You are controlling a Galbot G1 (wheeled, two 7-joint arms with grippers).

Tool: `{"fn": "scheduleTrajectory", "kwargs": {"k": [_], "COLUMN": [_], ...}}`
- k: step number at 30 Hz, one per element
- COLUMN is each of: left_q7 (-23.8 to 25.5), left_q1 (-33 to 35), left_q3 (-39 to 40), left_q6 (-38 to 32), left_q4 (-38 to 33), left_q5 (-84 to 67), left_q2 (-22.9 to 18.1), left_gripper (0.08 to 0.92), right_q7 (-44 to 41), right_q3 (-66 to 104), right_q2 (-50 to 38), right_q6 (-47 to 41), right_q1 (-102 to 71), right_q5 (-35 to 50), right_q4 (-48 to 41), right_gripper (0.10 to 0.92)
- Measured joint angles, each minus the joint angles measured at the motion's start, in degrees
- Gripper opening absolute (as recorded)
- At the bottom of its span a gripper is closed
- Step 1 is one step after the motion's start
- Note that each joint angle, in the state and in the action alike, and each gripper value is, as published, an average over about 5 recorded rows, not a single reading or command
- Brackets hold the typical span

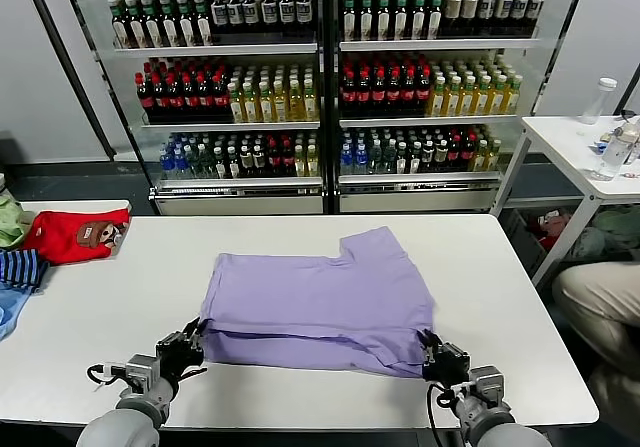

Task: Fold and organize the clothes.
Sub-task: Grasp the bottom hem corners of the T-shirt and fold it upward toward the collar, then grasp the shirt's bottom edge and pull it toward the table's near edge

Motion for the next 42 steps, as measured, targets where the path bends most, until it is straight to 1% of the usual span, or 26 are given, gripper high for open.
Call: {"fn": "scheduleTrajectory", "kwargs": {"k": [5,7,11,14,16,20,31,37,40,42], "left_q7": [-0.5,-1.0,-2.0,-2.5,-2.7,-3.2,-3.4,-3.3,-3.6,-3.8], "left_q1": [1.9,3.1,4.6,5.0,4.9,4.7,4.7,5.2,6.2,7.3], "left_q3": [-1.1,-1.4,-1.5,-1.5,-1.5,-1.7,-1.6,-2.0,-2.3,-2.5], "left_q6": [0.2,0.6,1.8,2.7,3.3,4.3,5.6,5.9,6.1,6.1], "left_q4": [-1.6,-2.9,-4.6,-4.8,-4.6,-3.5,-2.9,-3.4,-4.7,-6.2], "left_q5": [-1.0,-1.9,-3.9,-5.2,-5.9,-6.8,-7.6,-7.7,-7.5,-7.3], "left_q2": [0.7,0.8,0.7,0.8,1.0,1.4,0.5,-0.5,-0.8,-0.7], "left_gripper": [0.583,0.635,0.746,0.803,0.806,0.721,0.401,0.228,0.145,0.11], "right_q7": [-0.3,-0.2,0.3,0.7,0.9,1.1,1.8,1.2,0.9,0.8], "right_q3": [2.8,3.6,4.1,3.9,3.6,2.6,1.1,3.1,5.3,6.9], "right_q2": [0.3,0.6,1.6,2.3,2.7,3.1,2.8,1.5,0.7,0.3], "right_q6": [-0.1,-0.2,-0.8,-1.3,-1.6,-2.1,-2.7,-3.3,-3.5,-3.5], "right_q1": [-3.7,-5.0,-6.7,-7.3,-7.4,-7.3,-6.9,-8.4,-10.3,-12.0], "right_q5": [-0.2,-0.4,-0.6,-0.6,-0.5,0.1,2.1,3.9,4.7,5.0], "right_q4": [2.7,3.3,3.7,3.7,3.5,3.0,2.5,4.2,6.3,8.0], "right_gripper": [0.592,0.635,0.767,0.805,0.788,0.681,0.378,0.212,0.157,0.14]}}
